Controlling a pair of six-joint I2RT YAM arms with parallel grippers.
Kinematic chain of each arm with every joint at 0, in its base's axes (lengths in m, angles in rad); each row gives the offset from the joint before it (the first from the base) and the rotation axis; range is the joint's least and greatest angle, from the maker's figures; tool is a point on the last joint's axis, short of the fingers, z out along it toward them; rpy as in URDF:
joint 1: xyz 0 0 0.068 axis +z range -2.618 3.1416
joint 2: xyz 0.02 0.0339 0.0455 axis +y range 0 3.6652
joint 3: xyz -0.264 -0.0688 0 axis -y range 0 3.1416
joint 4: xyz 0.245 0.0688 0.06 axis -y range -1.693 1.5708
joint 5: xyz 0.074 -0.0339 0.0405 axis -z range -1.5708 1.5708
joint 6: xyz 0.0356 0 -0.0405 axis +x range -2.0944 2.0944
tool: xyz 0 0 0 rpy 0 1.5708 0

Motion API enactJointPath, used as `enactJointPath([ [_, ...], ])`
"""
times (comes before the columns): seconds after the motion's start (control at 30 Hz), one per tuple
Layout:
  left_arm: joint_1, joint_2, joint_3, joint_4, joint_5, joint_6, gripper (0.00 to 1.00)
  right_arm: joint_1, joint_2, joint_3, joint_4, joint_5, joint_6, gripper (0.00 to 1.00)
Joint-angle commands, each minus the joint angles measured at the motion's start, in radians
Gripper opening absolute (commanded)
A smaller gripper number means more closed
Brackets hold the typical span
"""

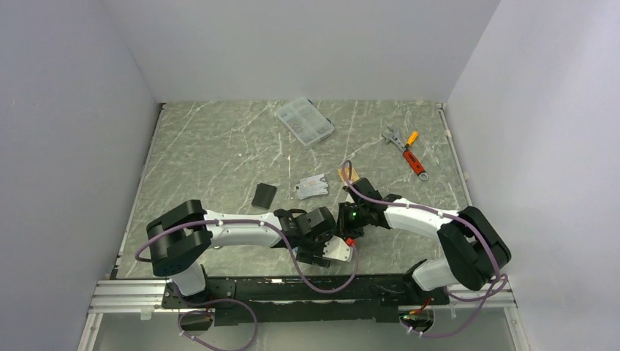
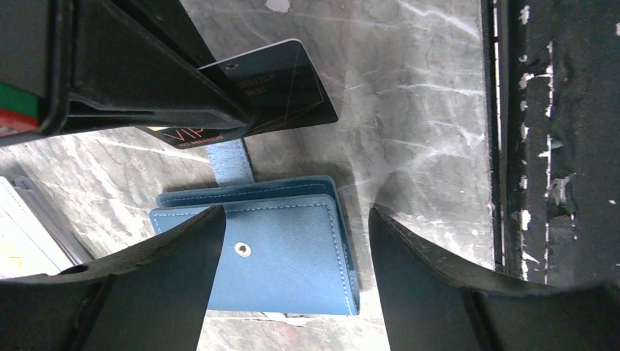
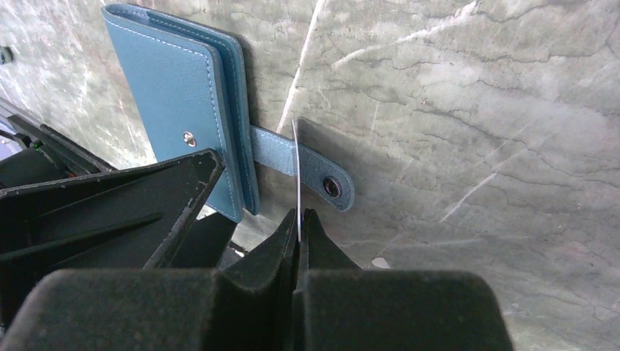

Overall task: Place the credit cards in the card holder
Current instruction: Open the card holder at the center of the board.

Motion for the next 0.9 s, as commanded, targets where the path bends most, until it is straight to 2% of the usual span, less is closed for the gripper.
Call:
enactJointPath([
  [0.0,-0.008,-0.001,-0.003,0.049,-0.037,0.001,0.76,-0.011,0.007,-0.035,-0.018,0.126,-0.014,0.00],
  [0.33,-0.012,-0.034,0.009,0.059,-0.091,-0.003,0.65,-0.016,0.000,-0.069,-0.006,0.148,-0.007,0.00],
  [0.57,-0.012,-0.059,0.034,0.083,-0.226,0.018,0.64,-0.018,-0.003,-0.077,-0.015,0.168,-0.008,0.00],
  [0.87,-0.010,-0.113,0.080,0.010,-0.281,-0.057,0.60,-0.017,0.003,-0.071,-0.030,0.196,-0.007,0.00],
])
